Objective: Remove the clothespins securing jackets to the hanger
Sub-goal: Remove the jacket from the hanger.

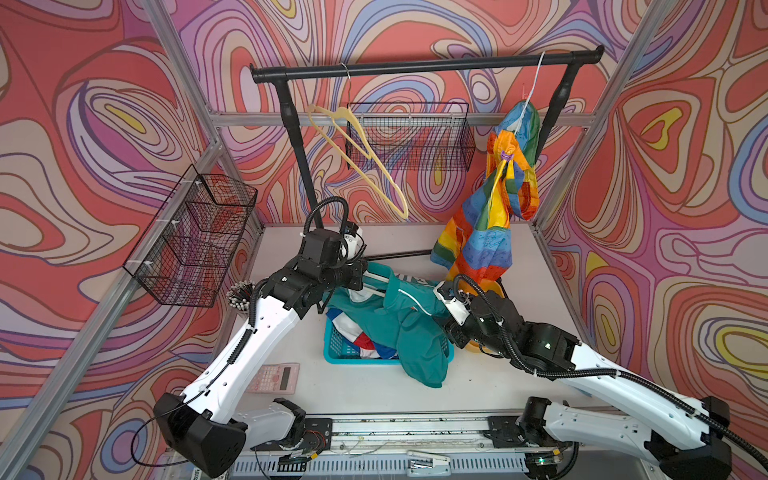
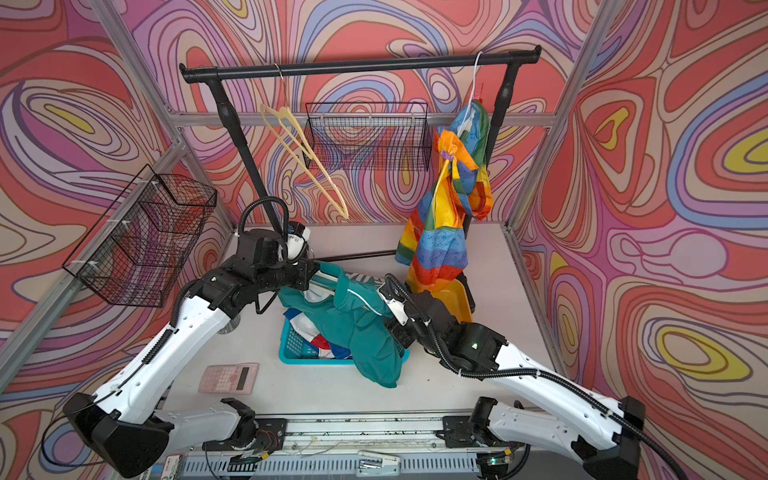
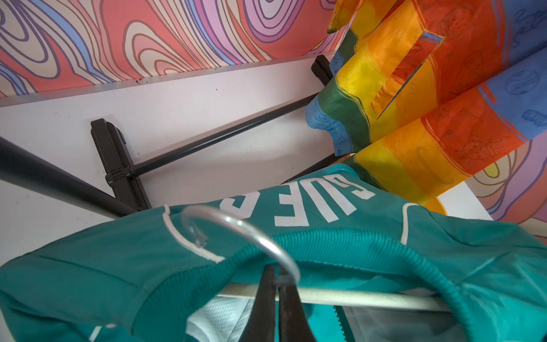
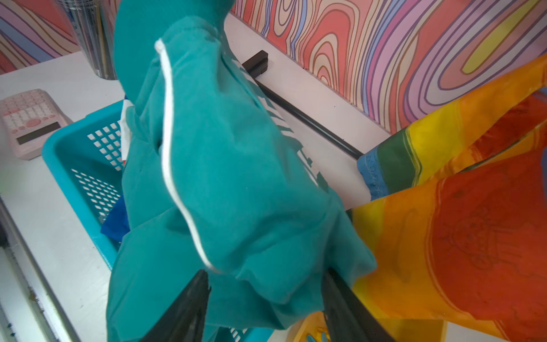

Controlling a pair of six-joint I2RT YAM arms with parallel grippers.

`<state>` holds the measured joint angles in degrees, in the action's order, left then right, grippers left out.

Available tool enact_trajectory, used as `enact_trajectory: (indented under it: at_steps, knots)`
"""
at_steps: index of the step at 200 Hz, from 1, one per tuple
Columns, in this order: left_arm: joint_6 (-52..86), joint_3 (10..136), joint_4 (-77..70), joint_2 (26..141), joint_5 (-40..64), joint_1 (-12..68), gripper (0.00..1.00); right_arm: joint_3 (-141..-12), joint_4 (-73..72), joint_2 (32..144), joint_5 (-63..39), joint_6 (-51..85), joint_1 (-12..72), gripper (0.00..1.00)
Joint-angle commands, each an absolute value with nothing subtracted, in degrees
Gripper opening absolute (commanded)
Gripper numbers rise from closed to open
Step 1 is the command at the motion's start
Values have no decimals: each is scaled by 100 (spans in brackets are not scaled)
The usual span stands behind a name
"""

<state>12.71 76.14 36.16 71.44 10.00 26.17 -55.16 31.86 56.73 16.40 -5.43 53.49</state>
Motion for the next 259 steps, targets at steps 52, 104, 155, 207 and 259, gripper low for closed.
enact_trajectory:
  at_steps: [52,104,155,207,259]
  knots:
    - [1560,7891,3774,7137,1453,2559,0,-5707,2573,6303,2099,-1213,5381,32]
    - [1365,7819,3765,7140,1453,2541,0,-5976,2915,5866,1484,-525,5383,0]
    - [784,7349,3737,6759,1075,2494,0,-6329,3658,5593,195,995,4399,0]
    - [859,6930,3500,6467,1015,2138,0,-6073,3380,5344,-603,1818,3891,0]
    - [307,6565,3225,6116,1561,2021,0,-5859,2747,5584,-2322,2586,2522,0]
